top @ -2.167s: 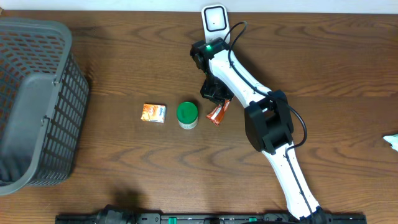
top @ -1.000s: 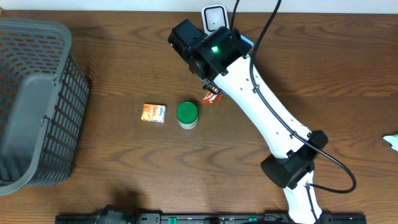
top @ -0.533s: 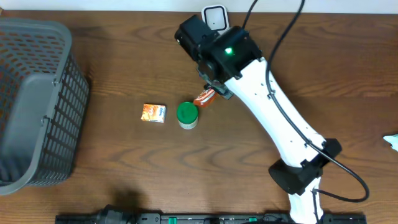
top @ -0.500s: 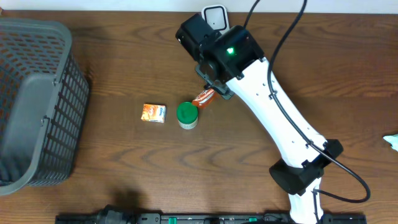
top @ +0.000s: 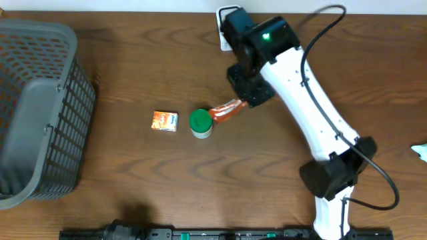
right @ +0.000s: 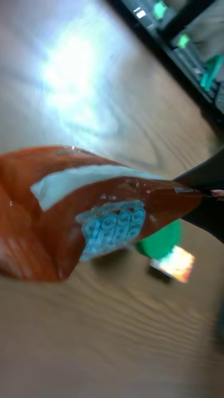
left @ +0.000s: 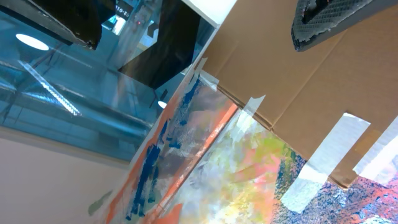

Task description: Scan the item barcode

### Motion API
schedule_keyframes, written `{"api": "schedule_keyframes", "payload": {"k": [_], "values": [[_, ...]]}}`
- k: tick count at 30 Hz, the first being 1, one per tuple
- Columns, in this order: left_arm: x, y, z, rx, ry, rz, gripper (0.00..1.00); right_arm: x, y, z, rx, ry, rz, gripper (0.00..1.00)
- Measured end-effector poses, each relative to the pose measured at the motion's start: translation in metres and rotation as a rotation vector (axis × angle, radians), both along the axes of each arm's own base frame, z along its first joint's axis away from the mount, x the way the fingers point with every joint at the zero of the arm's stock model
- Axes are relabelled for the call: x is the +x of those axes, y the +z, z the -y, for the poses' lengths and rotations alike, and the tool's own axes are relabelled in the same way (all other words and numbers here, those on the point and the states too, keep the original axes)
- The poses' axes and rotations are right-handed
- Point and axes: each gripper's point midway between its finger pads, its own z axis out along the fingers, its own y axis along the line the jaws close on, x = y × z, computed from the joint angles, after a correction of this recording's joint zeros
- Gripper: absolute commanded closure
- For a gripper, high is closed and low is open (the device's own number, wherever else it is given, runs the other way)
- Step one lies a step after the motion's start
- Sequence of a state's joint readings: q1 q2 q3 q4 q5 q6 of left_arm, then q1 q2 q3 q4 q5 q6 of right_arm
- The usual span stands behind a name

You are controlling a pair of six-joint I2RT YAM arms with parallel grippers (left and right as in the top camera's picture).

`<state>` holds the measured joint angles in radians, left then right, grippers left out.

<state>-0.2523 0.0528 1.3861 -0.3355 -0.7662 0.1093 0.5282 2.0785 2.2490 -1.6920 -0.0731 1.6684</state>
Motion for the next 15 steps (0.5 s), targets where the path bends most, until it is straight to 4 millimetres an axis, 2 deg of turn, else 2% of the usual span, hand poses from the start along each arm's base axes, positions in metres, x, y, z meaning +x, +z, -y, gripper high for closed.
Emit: {"api": "schedule_keyframes", "payload": {"k": [5, 10, 15], "values": [[0.0, 0.0, 0.0, 0.0, 0.0, 0.0, 0.03, -0.012, -0.034, 0.028, 0.005, -0.185, -0.194, 0.99], [0.0, 0.0, 0.0, 0.0, 0.0, 0.0, 0.02, -0.022, -0.046, 0.032, 0.033, -0.251, -0.29, 0.99], [0.0, 0.0, 0.0, 0.0, 0.0, 0.0, 0.02, -0.024, -0.047, 0.03, 0.055, -0.274, -0.314, 0.98]]}}
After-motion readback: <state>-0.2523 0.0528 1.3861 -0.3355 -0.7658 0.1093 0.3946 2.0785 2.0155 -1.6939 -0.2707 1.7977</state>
